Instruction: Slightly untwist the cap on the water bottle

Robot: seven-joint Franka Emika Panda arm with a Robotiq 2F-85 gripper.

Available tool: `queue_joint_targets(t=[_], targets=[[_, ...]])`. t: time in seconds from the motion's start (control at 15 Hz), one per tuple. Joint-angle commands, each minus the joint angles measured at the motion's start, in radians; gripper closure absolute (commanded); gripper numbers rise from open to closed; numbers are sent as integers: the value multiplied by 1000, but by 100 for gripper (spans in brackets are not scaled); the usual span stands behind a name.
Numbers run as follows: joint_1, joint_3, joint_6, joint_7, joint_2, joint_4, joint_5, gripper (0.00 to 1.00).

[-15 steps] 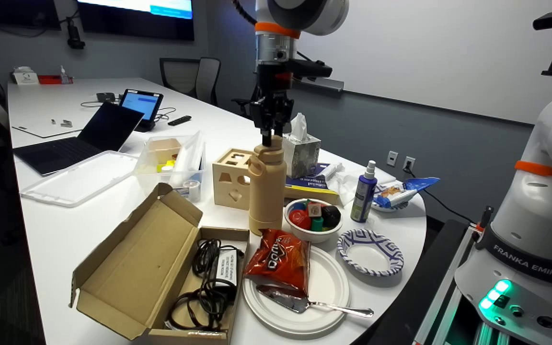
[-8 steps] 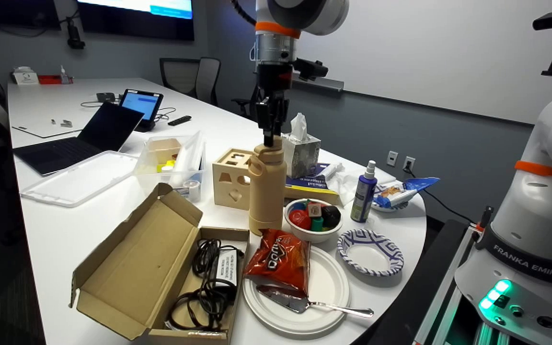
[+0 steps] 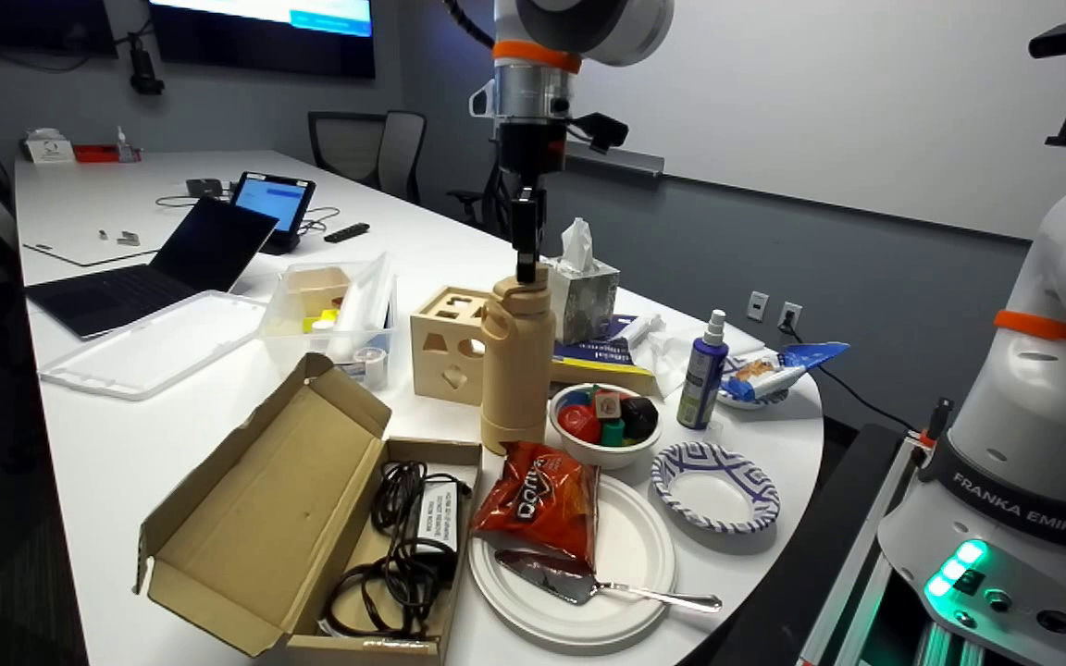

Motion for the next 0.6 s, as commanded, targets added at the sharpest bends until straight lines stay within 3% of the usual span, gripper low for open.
queue_joint_targets(t=[0.0,0.53], targets=[[15,-13,-46,-119,0,7,15,79],[15,-14,-9,-280,8,-3,30,79]])
